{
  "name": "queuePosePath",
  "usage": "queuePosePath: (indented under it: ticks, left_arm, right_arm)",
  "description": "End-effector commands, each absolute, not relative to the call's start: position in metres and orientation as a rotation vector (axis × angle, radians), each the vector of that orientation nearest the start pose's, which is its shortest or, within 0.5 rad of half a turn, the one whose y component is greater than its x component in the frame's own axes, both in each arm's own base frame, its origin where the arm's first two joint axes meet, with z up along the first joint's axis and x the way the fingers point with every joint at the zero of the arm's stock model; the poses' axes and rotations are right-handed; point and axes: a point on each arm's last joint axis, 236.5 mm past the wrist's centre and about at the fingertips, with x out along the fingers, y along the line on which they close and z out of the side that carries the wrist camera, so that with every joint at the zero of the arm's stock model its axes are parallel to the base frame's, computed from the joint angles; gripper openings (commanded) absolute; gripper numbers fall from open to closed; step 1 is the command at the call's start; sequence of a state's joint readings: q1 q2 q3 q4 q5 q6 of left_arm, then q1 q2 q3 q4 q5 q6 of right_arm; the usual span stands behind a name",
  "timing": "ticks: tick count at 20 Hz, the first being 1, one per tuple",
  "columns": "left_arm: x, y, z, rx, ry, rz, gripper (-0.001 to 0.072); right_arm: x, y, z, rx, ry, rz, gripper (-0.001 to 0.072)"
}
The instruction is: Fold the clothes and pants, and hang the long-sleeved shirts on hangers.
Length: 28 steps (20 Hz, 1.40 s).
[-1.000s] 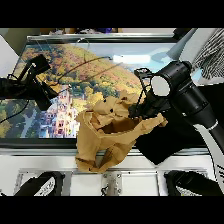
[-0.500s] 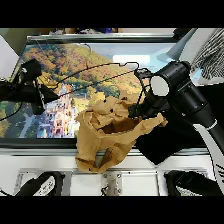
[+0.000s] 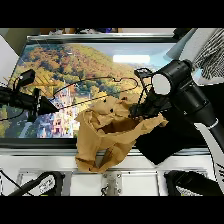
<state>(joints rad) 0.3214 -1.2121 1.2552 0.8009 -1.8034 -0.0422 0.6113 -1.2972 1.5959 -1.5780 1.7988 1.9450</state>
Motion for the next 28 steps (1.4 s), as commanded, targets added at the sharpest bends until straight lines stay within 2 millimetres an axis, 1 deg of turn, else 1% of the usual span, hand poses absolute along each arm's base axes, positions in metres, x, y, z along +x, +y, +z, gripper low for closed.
queuePosePath:
  ticks: [1, 4, 7, 9, 13, 15, 18, 23, 25, 28]
  left_arm:
    - [0.276, -0.075, 0.101, 0.404, 0.769, -1.438, 0.0012]
    - [0.271, -0.078, 0.09, 0.369, 0.783, -1.45, 0.0012]
    - [0.267, -0.08, 0.082, 0.344, 0.798, -1.452, 0.0012]
    - [0.266, -0.081, 0.078, 0.33, 0.805, -1.452, 0.0012]
    - [0.26, -0.085, 0.064, 0.304, 0.819, -1.464, 0.0012]
    - [0.258, -0.092, 0.066, 0.341, 0.79, -1.493, 0.0012]
    - [0.251, -0.097, 0.08, 0.403, 0.755, -1.488, 0.0012]
    - [0.237, -0.086, 0.101, 0.435, 0.734, -1.439, 0.0013]
    - [0.236, -0.084, 0.104, 0.42, 0.751, -1.41, 0.0013]
    - [0.235, -0.085, 0.103, 0.402, 0.774, -1.406, 0.0013]
  right_arm:
    - [0.274, 0.176, 0.128, -0.167, 1.478, 0.222, 0.0019]
    - [0.289, 0.16, 0.139, -0.106, 1.448, 0.179, 0.0018]
    - [0.298, 0.146, 0.143, -0.063, 1.437, 0.141, 0.0018]
    - [0.3, 0.142, 0.143, -0.053, 1.436, 0.129, 0.0018]
    - [0.302, 0.141, 0.145, -0.058, 1.427, 0.127, 0.0018]
    - [0.303, 0.139, 0.146, -0.054, 1.424, 0.12, 0.0018]
    - [0.302, 0.137, 0.146, -0.056, 1.433, 0.115, 0.0018]
    - [0.302, 0.136, 0.146, -0.052, 1.433, 0.106, 0.0018]
    - [0.302, 0.135, 0.146, -0.054, 1.432, 0.102, 0.0018]
    - [0.302, 0.136, 0.146, -0.053, 1.432, 0.103, 0.0018]
